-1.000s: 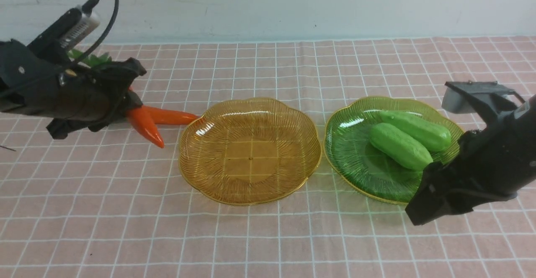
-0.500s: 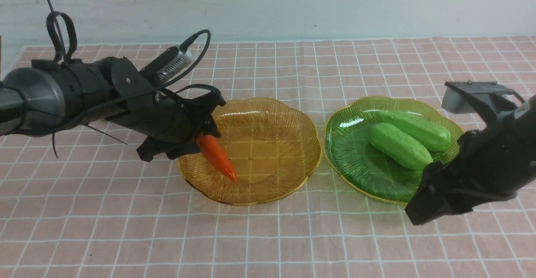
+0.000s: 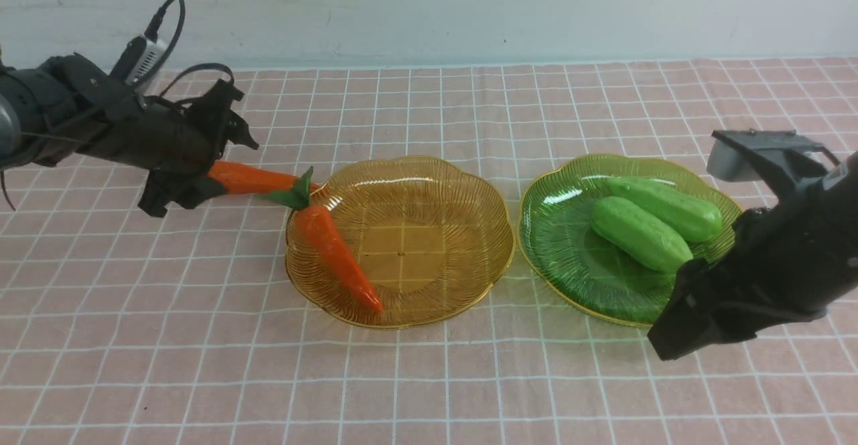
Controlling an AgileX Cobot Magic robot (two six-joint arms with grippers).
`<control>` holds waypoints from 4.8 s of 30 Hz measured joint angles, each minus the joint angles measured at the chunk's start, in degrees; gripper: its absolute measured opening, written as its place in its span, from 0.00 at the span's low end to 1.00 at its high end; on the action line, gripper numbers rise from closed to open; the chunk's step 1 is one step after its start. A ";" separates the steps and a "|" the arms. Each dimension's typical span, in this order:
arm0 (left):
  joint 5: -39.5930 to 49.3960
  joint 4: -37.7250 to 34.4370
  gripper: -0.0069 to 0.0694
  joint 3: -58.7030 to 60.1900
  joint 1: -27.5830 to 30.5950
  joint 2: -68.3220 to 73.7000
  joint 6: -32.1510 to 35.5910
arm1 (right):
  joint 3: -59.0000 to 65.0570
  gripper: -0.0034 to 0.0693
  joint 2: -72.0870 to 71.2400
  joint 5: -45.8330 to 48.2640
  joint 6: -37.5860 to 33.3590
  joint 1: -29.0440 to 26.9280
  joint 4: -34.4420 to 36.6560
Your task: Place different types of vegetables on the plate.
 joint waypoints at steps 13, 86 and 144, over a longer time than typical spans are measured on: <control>-5.32 -5.98 0.62 -0.40 -2.08 7.64 -12.22 | 0.00 0.73 0.00 -0.07 0.00 0.00 0.48; 8.46 -12.16 0.51 0.01 -18.31 -1.29 29.42 | -4.28 0.10 -0.06 0.88 0.15 0.00 -5.16; 8.95 -4.05 0.09 15.83 -19.54 -37.86 37.13 | 56.59 0.03 -80.78 -52.34 2.12 -5.72 -11.98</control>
